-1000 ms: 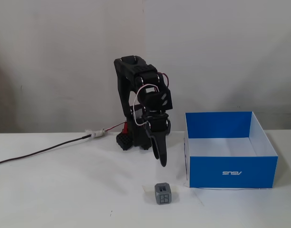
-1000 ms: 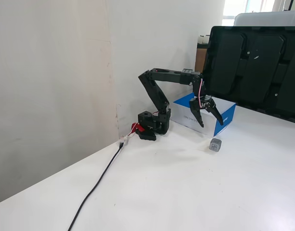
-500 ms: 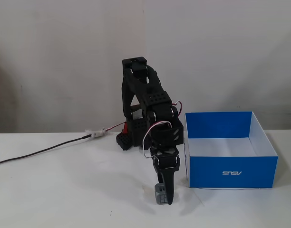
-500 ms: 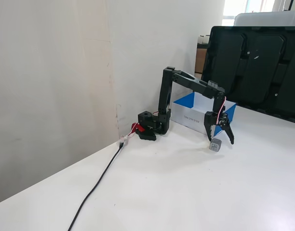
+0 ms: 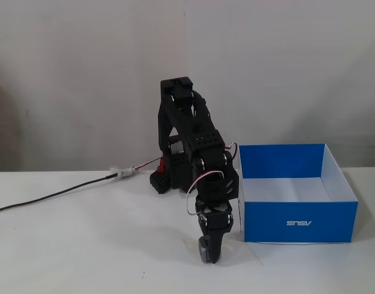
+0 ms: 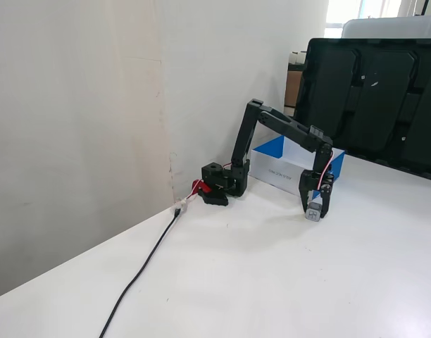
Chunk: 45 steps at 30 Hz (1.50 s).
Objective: Pick the gray block and keep it in the box.
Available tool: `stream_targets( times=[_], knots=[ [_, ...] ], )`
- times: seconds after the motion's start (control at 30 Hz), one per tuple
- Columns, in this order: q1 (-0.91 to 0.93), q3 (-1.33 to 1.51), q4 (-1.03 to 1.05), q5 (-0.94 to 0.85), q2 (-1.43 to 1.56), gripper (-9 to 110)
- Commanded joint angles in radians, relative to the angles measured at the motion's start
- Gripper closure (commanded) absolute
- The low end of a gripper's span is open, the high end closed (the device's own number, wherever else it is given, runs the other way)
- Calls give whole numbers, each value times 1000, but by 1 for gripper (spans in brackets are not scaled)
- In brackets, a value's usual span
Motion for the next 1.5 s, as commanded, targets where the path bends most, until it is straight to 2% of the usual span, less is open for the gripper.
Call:
stream_targets(
  times=[0.0, 0.2, 0.3, 0.57, 0.73, 0.93, 1.0, 1.03, 1.2, 1.47],
  knots=[
    [14, -117, 64, 8, 38, 101],
    [28, -387, 351, 0, 170, 101],
    [-23, -388, 383, -5, 321, 101],
    [-408, -198, 388, -8, 746, 101],
    [-653, -97, 385, -8, 824, 101],
    [-824, 14, 374, -2, 822, 99],
    [-827, 41, 364, 0, 821, 63],
    [-828, 55, 356, 0, 821, 56],
    [-762, 57, 345, 3, 841, 58],
    [-339, 69, 321, -12, 907, 83]
  ],
)
